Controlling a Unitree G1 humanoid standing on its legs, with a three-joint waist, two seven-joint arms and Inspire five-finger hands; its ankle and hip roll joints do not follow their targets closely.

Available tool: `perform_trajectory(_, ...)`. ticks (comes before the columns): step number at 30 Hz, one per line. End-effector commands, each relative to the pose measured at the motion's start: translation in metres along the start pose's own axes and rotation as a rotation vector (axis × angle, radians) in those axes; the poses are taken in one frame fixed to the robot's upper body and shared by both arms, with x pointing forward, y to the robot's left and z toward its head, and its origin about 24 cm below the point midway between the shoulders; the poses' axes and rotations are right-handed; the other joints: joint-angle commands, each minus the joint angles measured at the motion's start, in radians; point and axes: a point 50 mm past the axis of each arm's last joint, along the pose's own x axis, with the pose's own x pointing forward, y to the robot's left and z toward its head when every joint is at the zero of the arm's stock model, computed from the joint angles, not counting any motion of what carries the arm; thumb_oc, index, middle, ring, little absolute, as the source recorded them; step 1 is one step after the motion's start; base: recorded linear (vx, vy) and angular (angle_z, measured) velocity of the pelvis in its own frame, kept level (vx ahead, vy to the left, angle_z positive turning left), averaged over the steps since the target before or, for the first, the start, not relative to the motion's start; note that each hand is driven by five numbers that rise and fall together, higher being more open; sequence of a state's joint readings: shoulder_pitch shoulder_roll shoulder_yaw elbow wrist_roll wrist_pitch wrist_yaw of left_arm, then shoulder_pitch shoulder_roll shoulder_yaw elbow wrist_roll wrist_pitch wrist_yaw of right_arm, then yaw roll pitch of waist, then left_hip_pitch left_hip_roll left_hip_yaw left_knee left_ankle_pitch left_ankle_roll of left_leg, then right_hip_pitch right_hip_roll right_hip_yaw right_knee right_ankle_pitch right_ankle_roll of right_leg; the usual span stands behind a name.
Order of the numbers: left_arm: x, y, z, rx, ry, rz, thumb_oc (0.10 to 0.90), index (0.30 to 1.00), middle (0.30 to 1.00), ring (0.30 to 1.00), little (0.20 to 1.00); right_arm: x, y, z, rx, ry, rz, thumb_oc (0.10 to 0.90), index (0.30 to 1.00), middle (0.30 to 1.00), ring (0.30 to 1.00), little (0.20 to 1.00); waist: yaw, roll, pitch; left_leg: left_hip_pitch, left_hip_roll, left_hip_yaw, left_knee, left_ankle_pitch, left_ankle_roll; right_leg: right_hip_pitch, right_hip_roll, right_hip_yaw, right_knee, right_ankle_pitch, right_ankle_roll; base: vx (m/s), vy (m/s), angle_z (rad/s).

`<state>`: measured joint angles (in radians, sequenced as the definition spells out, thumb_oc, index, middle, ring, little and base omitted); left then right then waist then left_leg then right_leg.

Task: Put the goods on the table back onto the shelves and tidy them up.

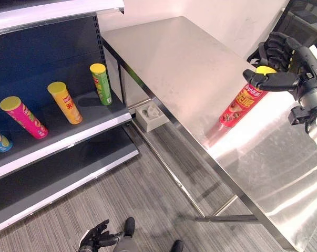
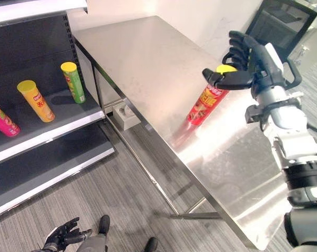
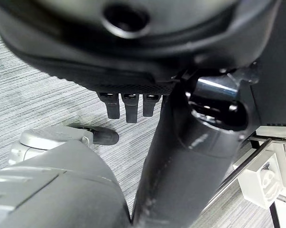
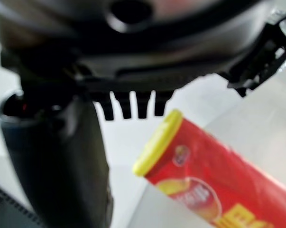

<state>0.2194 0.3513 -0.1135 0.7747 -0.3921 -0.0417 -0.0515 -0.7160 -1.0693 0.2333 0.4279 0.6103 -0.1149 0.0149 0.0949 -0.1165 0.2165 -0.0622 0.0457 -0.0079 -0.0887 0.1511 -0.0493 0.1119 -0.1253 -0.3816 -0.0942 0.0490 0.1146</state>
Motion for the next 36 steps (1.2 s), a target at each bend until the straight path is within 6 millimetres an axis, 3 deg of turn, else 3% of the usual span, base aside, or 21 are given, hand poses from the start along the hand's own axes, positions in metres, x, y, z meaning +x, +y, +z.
perform_trajectory(1,-0.003,0.012,-0.001,0.096,0.001,-0.008,0.800,0.900,0.900,0.900,0.900,0.019,-0.022,0.060,-0.052,-0.203,-0.082,0.800,0.900,0.900,0.900,0.900,0.020,-0.016,-0.049,0.045,0.003,0.013,0.001,-0.104,-0.003,0.002,-0.001,-0.014,0.007,-0.044,0.036,0.00,0.000,0.00)
perform_trajectory(16,-0.003,0.012,-0.001,0.110,0.007,-0.015,0.800,0.900,0.900,0.900,0.900,0.021,-0.023,0.040,-0.093,-0.086,-0.036,0.800,0.900,0.900,0.900,0.900,0.022,-0.018,-0.042,0.038,0.003,0.000,0.001,-0.098,-0.004,0.000,-0.002,-0.023,0.007,-0.042,0.036,0.00,0.001,0.01)
perform_trajectory(36,0.000,0.013,0.002,0.112,0.009,-0.006,0.800,0.900,0.900,0.900,0.900,0.024,-0.028,0.035,-0.135,-0.019,-0.028,0.800,0.900,0.900,0.900,0.900,0.012,-0.022,-0.044,0.043,0.002,0.000,0.001,-0.101,-0.005,0.004,-0.001,-0.021,0.007,-0.042,0.033,0.00,0.000,0.00)
